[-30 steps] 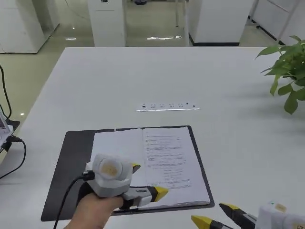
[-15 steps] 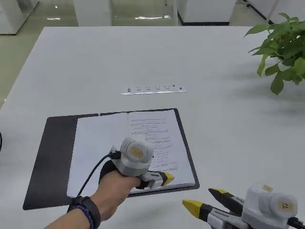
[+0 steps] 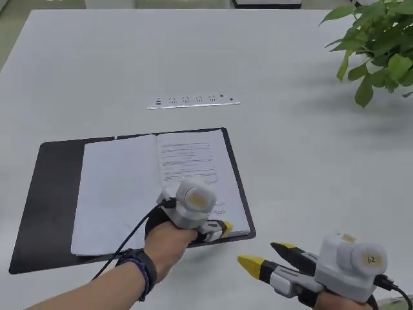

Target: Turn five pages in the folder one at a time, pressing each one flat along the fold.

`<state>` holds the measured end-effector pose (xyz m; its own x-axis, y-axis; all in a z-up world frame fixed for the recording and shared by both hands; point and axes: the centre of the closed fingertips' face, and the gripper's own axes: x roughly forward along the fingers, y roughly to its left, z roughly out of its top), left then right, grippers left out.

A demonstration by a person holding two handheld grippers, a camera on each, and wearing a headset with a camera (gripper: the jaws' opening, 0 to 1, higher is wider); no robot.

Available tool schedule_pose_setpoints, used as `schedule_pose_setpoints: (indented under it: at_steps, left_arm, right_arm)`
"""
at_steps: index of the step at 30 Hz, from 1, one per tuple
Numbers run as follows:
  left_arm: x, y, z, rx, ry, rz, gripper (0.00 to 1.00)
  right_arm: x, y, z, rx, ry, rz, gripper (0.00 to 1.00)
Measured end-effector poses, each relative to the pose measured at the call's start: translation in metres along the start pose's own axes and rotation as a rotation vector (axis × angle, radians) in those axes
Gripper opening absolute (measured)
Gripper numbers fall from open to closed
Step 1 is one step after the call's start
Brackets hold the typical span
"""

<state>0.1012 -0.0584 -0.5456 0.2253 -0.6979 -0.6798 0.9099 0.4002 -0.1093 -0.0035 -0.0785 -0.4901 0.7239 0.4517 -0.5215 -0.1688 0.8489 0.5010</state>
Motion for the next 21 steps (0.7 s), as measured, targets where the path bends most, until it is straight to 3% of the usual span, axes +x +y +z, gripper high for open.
schedule_pose_setpoints:
  at_steps: [2, 6, 14, 21]
  left_arm:
    - [0.003, 0.0, 0.0, -0.003, -0.001, 0.012, 0.55]
    - [0.006, 0.003, -0.003, 0.122, -0.014, 0.052, 0.54]
    - [0.005, 0.006, -0.003, 0.097, -0.048, 0.041, 0.52]
    - [0.003, 0.015, -0.001, 0.087, -0.043, 0.044, 0.4]
  right_arm:
    - [0.001, -0.004, 0.003, 0.005, -0.003, -0.002, 0.61]
    - [0.002, -0.01, 0.011, 0.004, -0.012, -0.006, 0.6]
    - [0.017, -0.017, 0.024, 0.022, -0.038, -0.002, 0.58]
    - [0.041, -0.025, 0.043, 0.004, -0.048, 0.005, 0.55]
